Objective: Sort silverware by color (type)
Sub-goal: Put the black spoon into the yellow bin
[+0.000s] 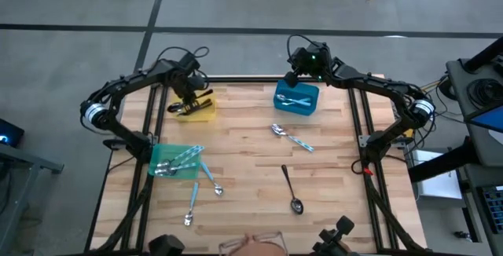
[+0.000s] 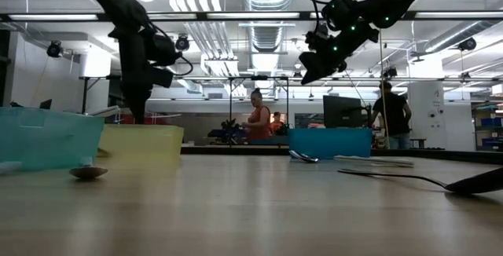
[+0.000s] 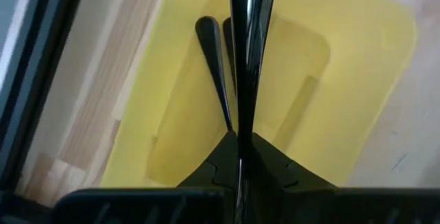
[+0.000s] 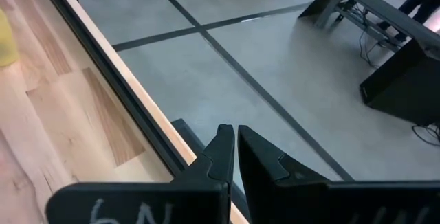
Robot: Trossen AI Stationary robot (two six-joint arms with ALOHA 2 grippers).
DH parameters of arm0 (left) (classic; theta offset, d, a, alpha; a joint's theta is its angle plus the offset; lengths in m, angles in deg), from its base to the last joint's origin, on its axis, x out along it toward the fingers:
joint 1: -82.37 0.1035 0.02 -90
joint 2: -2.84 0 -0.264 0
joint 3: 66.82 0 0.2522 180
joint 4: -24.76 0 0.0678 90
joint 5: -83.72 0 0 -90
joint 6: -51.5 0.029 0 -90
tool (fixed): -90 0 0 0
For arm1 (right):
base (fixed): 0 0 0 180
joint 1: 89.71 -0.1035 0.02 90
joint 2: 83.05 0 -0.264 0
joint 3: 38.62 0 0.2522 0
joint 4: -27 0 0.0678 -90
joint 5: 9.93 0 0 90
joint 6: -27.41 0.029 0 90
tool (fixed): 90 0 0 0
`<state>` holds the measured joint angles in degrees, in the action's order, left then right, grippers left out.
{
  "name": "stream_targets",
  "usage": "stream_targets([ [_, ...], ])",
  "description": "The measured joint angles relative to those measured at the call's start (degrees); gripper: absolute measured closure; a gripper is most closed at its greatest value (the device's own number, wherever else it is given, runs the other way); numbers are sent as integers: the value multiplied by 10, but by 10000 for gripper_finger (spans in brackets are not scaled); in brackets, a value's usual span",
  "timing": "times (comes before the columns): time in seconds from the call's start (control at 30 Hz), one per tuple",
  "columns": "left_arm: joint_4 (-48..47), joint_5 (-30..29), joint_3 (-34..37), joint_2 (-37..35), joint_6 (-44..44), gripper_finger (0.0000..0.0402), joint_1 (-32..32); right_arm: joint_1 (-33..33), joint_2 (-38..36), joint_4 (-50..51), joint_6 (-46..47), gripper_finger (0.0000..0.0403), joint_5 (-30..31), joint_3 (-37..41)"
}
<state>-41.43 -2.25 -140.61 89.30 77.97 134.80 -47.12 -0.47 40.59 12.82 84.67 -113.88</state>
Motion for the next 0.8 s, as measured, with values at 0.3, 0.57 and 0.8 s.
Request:
stream_targets([
  [0.3, 4, 1, -3, 73, -4, 397, 0, 0, 0, 18, 3, 390, 0, 0],
  [0.57, 7, -3, -16, 113, -6, 396, 0, 1, 0, 29, 11, 390, 0, 0],
  [0.8, 9, -5, -42, 116, -6, 389, 0, 1, 0, 29, 11, 390, 0, 0],
])
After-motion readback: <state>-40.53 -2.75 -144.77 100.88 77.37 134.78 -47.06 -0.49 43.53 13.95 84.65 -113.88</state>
